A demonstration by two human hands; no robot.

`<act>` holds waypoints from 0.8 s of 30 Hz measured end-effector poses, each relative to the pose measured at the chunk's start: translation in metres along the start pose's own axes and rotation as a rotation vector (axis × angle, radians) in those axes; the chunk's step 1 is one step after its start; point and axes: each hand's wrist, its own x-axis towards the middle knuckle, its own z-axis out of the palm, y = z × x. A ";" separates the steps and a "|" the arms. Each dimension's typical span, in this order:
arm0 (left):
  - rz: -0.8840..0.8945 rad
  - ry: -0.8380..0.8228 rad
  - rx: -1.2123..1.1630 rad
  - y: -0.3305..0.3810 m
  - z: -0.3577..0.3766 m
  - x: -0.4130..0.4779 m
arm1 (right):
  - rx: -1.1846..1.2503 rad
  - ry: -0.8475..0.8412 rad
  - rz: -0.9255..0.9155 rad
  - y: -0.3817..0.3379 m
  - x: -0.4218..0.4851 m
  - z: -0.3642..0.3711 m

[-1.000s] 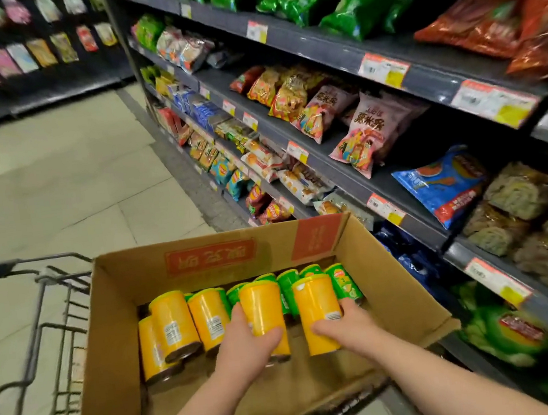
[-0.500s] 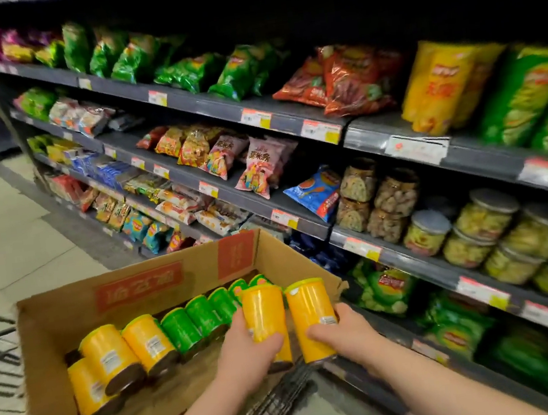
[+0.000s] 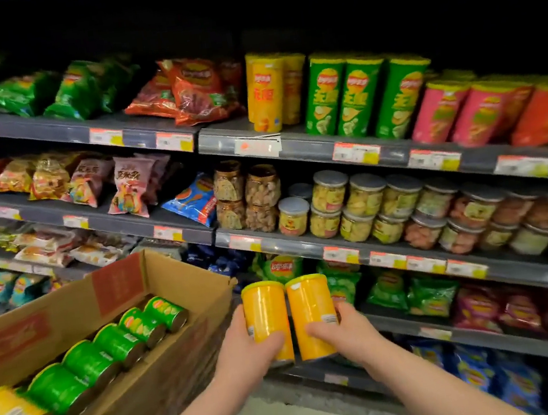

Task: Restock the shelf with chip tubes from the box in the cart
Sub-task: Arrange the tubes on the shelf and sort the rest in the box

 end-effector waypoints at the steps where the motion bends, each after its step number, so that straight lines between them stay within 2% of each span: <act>1: 0.017 -0.030 0.003 0.005 0.015 -0.001 | 0.018 0.024 0.006 0.008 -0.005 -0.015; 12: 0.102 -0.277 0.057 0.074 0.201 -0.053 | 0.195 0.243 0.077 0.118 -0.078 -0.183; 24: 0.161 -0.368 0.053 0.129 0.338 -0.107 | 0.237 0.340 0.075 0.196 -0.122 -0.309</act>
